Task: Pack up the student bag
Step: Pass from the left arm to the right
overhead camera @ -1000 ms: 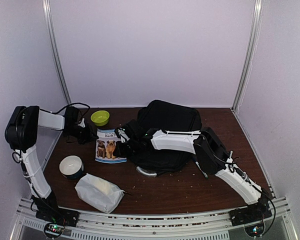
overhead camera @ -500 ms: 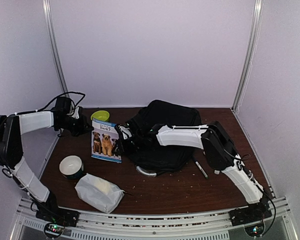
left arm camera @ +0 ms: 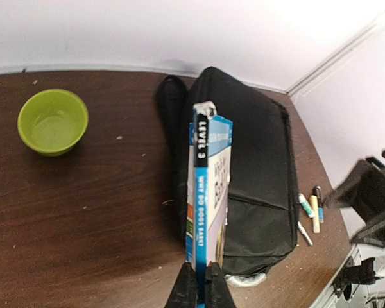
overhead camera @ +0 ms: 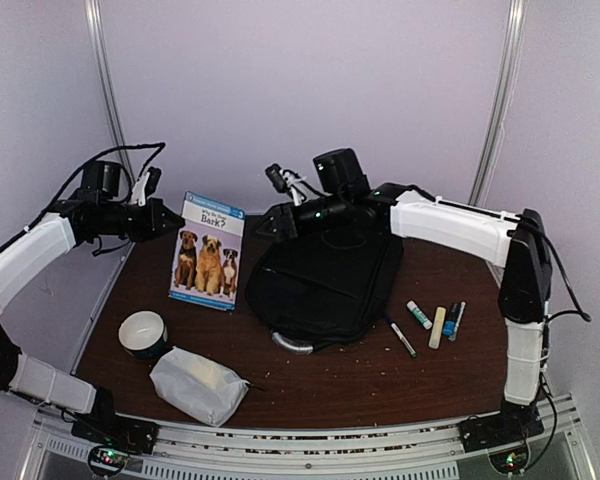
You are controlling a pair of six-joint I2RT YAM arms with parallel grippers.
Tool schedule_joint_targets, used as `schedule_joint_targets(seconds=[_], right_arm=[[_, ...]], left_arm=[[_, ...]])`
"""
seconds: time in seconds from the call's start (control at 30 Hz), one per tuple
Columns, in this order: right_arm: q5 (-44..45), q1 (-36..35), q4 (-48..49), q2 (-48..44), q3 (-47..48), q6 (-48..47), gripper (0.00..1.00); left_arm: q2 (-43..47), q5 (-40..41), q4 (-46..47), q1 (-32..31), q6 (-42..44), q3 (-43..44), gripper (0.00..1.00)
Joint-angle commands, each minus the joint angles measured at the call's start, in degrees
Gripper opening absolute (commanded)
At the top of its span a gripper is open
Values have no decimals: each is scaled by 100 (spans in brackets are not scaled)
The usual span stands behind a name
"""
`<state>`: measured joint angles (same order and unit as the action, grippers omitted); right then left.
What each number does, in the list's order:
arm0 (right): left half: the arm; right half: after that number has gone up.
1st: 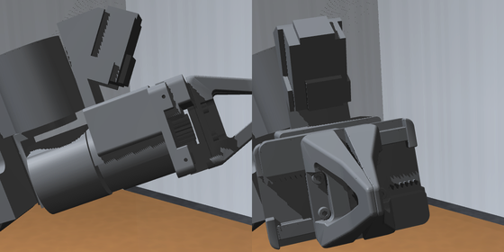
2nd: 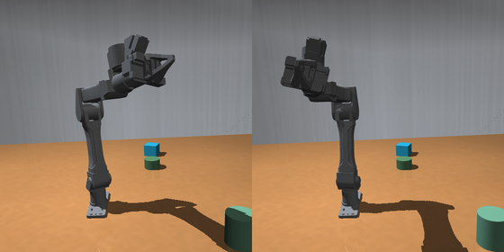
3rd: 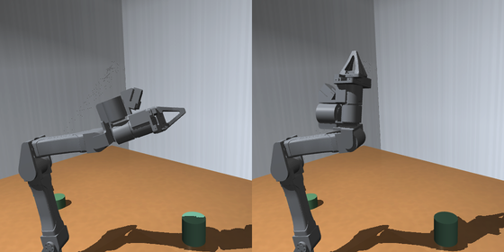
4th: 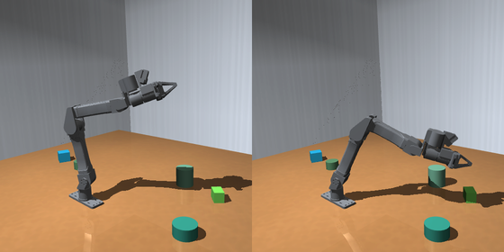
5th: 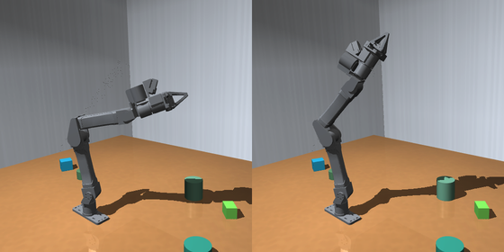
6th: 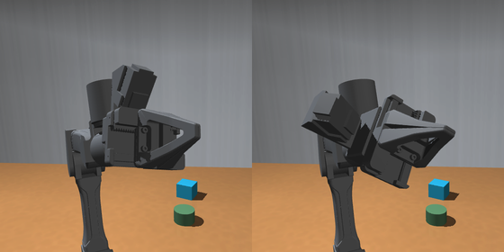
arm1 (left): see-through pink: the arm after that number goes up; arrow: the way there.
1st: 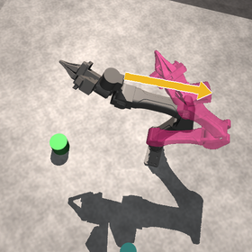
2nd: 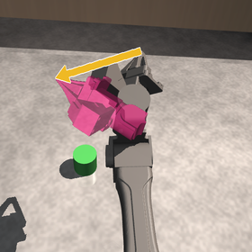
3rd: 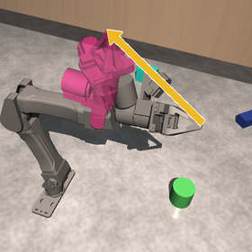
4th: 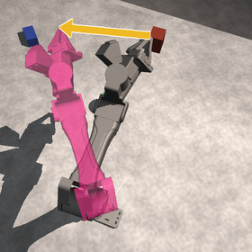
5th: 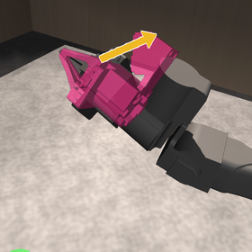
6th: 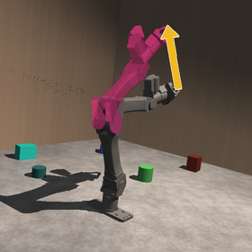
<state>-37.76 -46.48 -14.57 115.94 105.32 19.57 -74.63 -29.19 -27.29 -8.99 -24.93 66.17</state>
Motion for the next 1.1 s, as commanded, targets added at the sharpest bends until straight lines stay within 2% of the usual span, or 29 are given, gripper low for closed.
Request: schedule_joint_targets(seconds=[0.0,0.17,0.3,0.37,0.47,0.6,0.7,0.9,1.0,1.07], right_arm=[[-726,593,-508,-563,-199,-1036,55],[-776,1100,-1629,-941,65,-2219,62],[-1143,1315,-2070,-1135,34,-2669,77],[-1302,1308,-2254,-1248,50,-2976,89],[-1412,1290,-2329,-1389,97,-3236,94],[-1956,1284,-2753,-1261,327,-3633,94],[-2457,1232,-2779,-1133,235,-3573,93],[-2594,1036,-2682,-982,45,-3654,91],[-2958,963,-2727,-858,57,-3645,82],[-3186,932,-2742,-824,67,-3610,67]], left_arm=[[293,-429,180,-444,176,479,0],[242,-710,216,-983,501,809,0],[43,-1274,336,-1206,561,986,0],[-85,-1484,306,-1345,608,1115,0],[-281,-1771,149,-1517,774,1320,0],[-481,-2001,-138,-1731,1100,1570,0],[-541,-2192,-193,-1846,1246,1633,0],[-632,-2508,-426,-1981,1438,1732,0],[-672,-2454,-494,-2018,1514,1776,0],[-667,-2391,-524,-2018,1584,1781,0]])
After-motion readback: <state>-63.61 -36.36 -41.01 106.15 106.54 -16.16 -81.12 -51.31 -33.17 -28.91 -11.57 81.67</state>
